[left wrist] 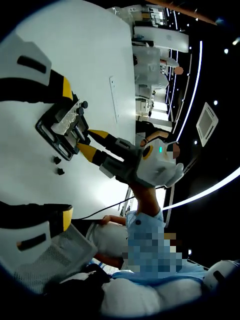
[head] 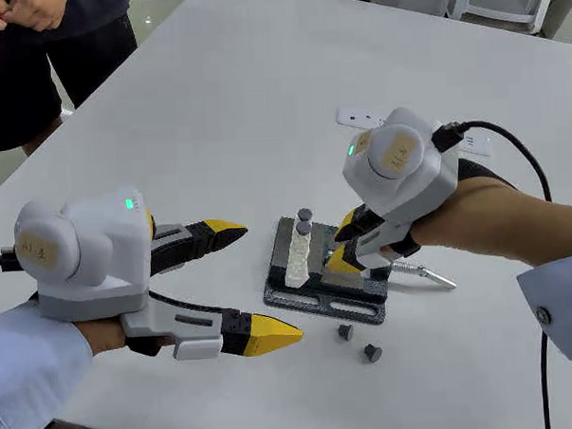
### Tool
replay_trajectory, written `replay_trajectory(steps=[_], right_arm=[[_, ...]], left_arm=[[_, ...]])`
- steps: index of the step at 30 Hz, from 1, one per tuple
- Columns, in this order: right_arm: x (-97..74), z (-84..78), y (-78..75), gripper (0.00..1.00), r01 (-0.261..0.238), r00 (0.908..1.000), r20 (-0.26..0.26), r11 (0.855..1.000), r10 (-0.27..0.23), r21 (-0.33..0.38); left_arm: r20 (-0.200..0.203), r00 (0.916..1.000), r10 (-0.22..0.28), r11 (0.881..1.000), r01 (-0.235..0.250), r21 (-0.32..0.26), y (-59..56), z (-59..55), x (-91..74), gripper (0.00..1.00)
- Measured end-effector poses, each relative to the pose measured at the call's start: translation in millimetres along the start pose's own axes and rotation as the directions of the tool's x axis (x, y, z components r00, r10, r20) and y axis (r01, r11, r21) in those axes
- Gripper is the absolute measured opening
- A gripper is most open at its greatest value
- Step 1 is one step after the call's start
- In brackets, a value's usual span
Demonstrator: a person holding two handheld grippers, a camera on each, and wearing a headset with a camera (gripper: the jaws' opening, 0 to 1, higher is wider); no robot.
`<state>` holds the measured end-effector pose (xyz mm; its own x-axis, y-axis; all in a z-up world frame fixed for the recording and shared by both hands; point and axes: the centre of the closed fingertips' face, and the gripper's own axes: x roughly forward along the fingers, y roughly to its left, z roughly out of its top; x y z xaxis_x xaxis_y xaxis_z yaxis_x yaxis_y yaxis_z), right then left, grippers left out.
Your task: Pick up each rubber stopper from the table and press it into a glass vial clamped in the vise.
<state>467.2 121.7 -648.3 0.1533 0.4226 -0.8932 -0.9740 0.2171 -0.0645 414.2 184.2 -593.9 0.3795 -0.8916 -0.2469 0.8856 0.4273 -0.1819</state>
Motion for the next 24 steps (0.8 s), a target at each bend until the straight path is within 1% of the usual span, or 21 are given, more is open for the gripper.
replay_trajectory(steps=[5,8,12,16,20,22,23,24], right_arm=[[-4.6,-9.8,5.2,0.24,0.015,0.9995,0.026,0.999,-0.017,0.051],[-6.7,-14.6,11.2,0.27,0.023,0.9985,0.048,0.997,-0.026,0.080],[-9.2,-23.5,19.4,0.31,0.042,0.9957,0.077,0.990,-0.052,0.136],[-10.3,-31.2,26.3,0.33,0.064,0.9891,0.117,0.978,-0.089,0.200],[-8.7,-40.4,34.3,0.32,0.091,0.9836,0.130,0.968,-0.124,0.236],[-7.5,-45.8,36.2,0.31,0.116,0.9780,0.139,0.959,-0.156,0.258],[-7.1,-48.1,37.4,0.31,0.124,0.9738,0.150,0.952,-0.171,0.280],[-6.9,-50.5,38.9,0.30,0.125,0.9726,0.152,0.947,-0.175,0.296]], left_arm=[[-0.002,1.0000,0.000,1.000,0.000,0.006,-1.3,0.4,-1.0,0.81],[-0.008,1.0000,0.002,1.000,-0.002,0.009,-1.4,-0.5,-1.8,0.81],[-0.022,0.9998,0.002,1.000,-0.001,0.019,-2.8,-2.9,-3.5,0.82],[-0.031,0.9995,0.000,1.000,0.001,0.023,-5.4,-4.4,-5.4,0.82],[-0.040,0.9992,-0.001,1.000,0.002,0.026,-7.6,-5.2,-6.6,0.82],[-0.044,0.9990,0.000,1.000,0.002,0.029,-8.6,-5.2,-7.1,0.82],[-0.045,0.9990,-0.001,1.000,0.003,0.029,-9.3,-5.1,-7.4,0.82],[-0.046,0.9989,-0.002,1.000,0.003,0.029,-9.8,-4.9,-7.6,0.81]])
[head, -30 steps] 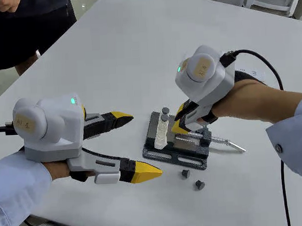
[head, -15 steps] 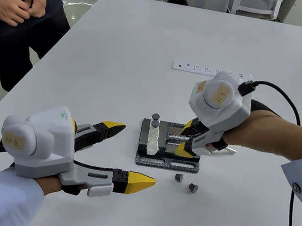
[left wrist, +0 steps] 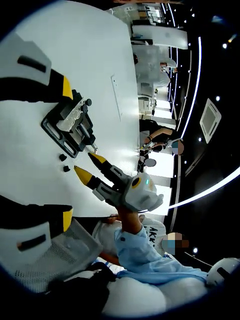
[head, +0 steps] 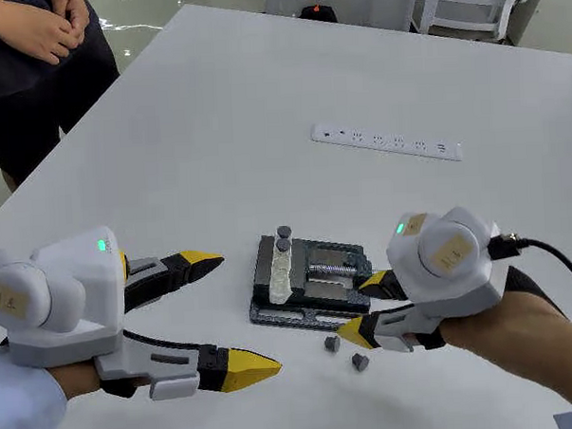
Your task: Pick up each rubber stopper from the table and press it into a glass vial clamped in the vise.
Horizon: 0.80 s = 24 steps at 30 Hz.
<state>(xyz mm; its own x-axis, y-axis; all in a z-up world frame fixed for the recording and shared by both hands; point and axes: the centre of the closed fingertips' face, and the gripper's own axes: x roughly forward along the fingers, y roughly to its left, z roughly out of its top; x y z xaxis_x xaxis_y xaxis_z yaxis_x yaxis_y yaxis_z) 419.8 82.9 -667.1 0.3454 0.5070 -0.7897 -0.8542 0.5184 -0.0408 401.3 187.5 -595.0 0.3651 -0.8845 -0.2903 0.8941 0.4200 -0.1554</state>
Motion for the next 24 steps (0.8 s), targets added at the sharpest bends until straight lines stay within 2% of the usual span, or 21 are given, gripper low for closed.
replay_trajectory(steps=[10,14,24], right_arm=[[5.1,-32.6,16.7,0.24,0.014,0.9999,-0.002,0.997,-0.013,0.076],[7.6,-42.6,18.4,0.22,0.025,0.9997,-0.008,0.995,-0.024,0.099],[11.5,-50.6,19.2,0.17,0.039,0.9992,-0.007,0.990,-0.038,0.136]], left_arm=[[-0.012,0.9999,-0.009,1.000,0.009,0.005,-6.4,1.3,2.8,0.81],[-0.015,0.9998,-0.016,1.000,0.016,0.008,-9.0,2.8,4.7,0.81],[-0.021,0.9995,-0.022,1.000,0.022,0.009,-12.3,2.2,6.6,0.80]])
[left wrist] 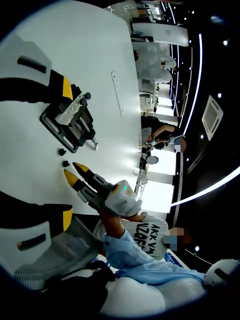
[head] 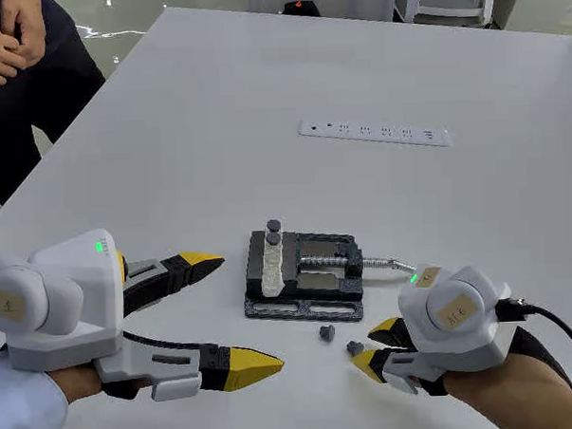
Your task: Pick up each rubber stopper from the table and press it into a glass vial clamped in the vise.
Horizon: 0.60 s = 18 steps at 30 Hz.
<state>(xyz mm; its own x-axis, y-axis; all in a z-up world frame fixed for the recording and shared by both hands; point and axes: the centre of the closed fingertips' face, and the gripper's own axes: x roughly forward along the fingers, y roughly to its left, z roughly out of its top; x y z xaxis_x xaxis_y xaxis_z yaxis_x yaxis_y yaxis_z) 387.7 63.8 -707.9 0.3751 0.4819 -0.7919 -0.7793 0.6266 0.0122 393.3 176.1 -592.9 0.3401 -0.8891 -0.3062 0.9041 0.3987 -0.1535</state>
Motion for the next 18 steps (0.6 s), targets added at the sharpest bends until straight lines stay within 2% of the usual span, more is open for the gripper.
replay_trajectory(steps=[13,18], right_arm=[[8.8,-1.6,1.3,0.10,0.014,0.9999,-0.007,1.000,-0.014,0.025],[8.0,-1.1,1.1,0.08,0.016,0.9998,-0.007,1.000,-0.016,0.013]], left_arm=[[0.012,0.9999,0.008,1.000,-0.007,-0.008,1.3,1.2,-1.8,0.80],[0.014,0.9999,0.009,1.000,-0.008,-0.008,2.1,1.3,-2.1,0.80]])
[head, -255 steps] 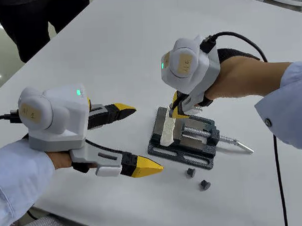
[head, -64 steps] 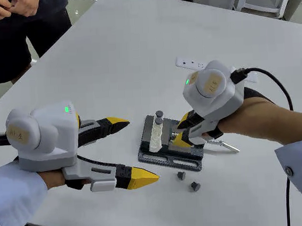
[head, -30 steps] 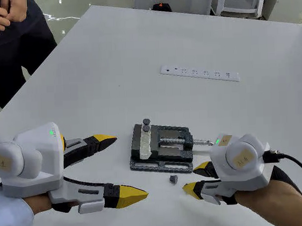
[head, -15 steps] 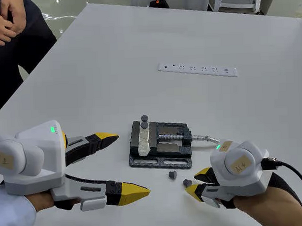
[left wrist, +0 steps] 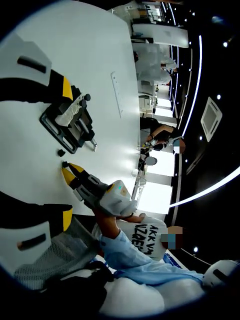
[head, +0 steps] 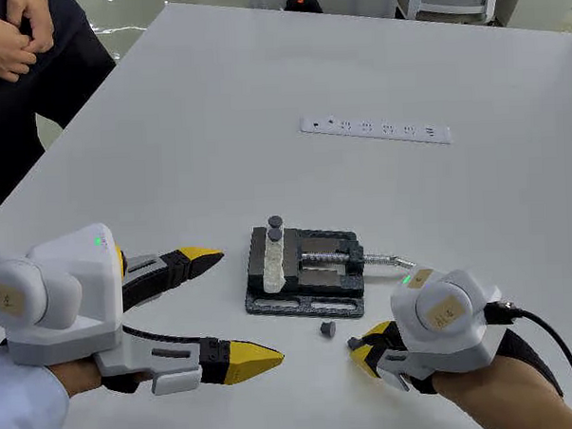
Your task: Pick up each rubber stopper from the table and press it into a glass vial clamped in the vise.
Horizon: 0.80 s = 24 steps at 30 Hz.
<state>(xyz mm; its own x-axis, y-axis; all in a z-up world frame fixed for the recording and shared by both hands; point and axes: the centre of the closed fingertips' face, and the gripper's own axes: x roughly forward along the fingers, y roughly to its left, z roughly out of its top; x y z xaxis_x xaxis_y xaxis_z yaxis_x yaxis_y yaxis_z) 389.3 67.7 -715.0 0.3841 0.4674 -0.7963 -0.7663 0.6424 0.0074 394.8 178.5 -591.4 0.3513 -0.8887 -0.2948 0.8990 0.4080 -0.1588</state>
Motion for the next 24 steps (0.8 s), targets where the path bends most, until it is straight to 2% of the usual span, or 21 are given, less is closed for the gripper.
replay_trajectory(steps=[12,19,24], right_arm=[[-8.5,5.3,0.3,0.08,-0.015,0.9998,-0.012,0.999,0.015,-0.032],[-21.5,19.7,3.1,0.08,-0.027,0.9996,-0.005,0.997,0.027,-0.065],[-34.6,36.9,9.3,0.08,-0.054,0.9985,-0.001,0.994,0.054,-0.096]], left_arm=[[-0.001,0.9995,-0.031,1.000,0.031,0.006,-6.9,-1.2,7.4,0.76],[-0.002,0.9981,-0.061,0.998,0.061,0.014,-12.8,-2.4,15.9,0.74],[0.003,0.9965,-0.084,0.996,0.084,0.023,-16.2,-1.9,21.3,0.71]])
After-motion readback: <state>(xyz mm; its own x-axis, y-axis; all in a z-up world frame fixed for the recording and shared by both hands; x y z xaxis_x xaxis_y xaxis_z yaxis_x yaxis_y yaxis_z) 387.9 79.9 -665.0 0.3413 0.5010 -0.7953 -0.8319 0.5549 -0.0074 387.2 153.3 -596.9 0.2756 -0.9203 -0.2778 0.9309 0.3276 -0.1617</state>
